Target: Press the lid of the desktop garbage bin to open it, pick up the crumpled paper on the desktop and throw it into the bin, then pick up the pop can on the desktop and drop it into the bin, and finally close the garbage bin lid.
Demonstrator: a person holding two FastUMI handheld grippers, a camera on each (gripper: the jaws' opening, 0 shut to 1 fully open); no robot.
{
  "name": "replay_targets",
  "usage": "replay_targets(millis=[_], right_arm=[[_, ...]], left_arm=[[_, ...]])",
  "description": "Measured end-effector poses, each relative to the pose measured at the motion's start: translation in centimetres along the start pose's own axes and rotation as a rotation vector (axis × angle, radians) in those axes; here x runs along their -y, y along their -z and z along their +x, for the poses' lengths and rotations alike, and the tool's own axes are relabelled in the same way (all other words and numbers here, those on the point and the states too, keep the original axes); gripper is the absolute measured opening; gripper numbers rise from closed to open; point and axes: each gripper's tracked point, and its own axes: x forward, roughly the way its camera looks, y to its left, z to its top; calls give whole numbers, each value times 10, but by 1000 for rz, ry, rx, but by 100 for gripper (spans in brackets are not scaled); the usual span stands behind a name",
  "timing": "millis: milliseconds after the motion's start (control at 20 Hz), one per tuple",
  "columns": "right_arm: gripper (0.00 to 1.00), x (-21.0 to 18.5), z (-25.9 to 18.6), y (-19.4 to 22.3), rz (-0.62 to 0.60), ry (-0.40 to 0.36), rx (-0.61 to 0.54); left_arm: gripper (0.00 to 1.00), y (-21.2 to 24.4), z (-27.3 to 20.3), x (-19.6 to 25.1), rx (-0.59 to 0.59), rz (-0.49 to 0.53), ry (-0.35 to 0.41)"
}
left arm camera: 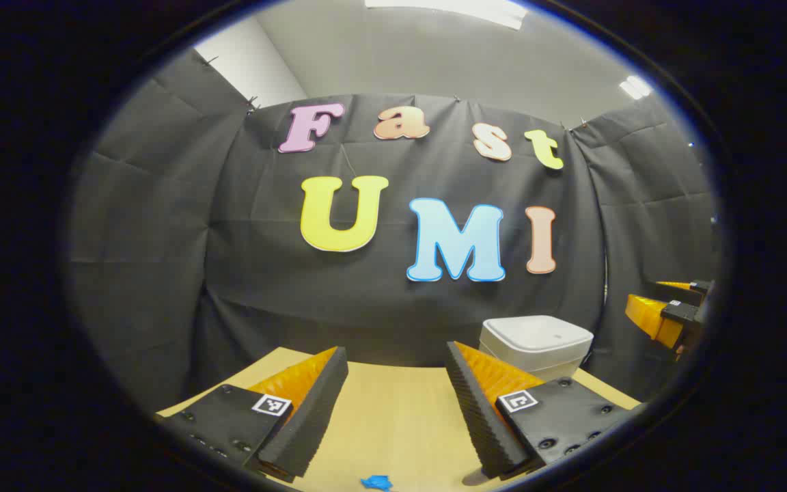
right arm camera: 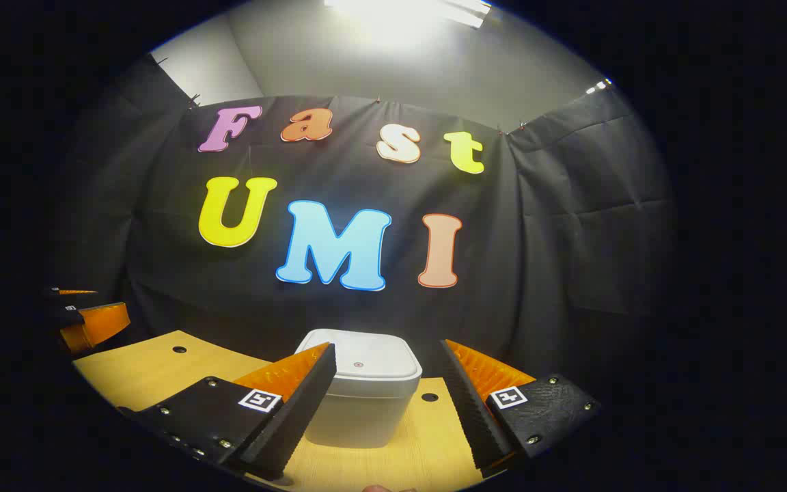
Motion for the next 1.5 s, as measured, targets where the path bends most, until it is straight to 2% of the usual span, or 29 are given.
replay_targets(millis=[150, 300, 350, 550, 600, 1050, 1100, 1200, 1250, 1450, 1500], right_arm=[[95, -7, 9, 7, -12, -15, -10], [95, -11, 10, 12, -31, -31, -18], [100, -13, 10, 13, -33, -35, -22], [100, -15, 10, 18, -43, -49, -25], [95, -15, 10, 18, -45, -48, -23], [97, -13, 24, 29, -31, -46, -41], [84, -13, 28, 30, -31, -46, -45], [83, -10, 36, 33, -37, -40, -47], [77, -12, 39, 33, -41, -47, -47], [73, -20, 58, 37, -32, -78, -56], [67, -19, 65, 40, -23, -71, -62]], left_arm=[[96, -1, 8, -12, 8, 45, -25], [96, 5, 7, -8, -12, 43, -22], [96, 5, 7, -7, -13, 41, -20], [96, 5, 6, 0, -15, 47, -11], [96, 5, 7, 3, -13, 56, -8], [96, 10, 7, 1, -18, 51, -24], [96, 11, 8, 1, -17, 50, -26], [96, 11, 10, 1, -15, 53, -30], [96, 12, 12, 1, -16, 57, -33], [96, 11, 17, 2, -14, 72, -44], [96, 12, 18, 2, -15, 74, -47]])
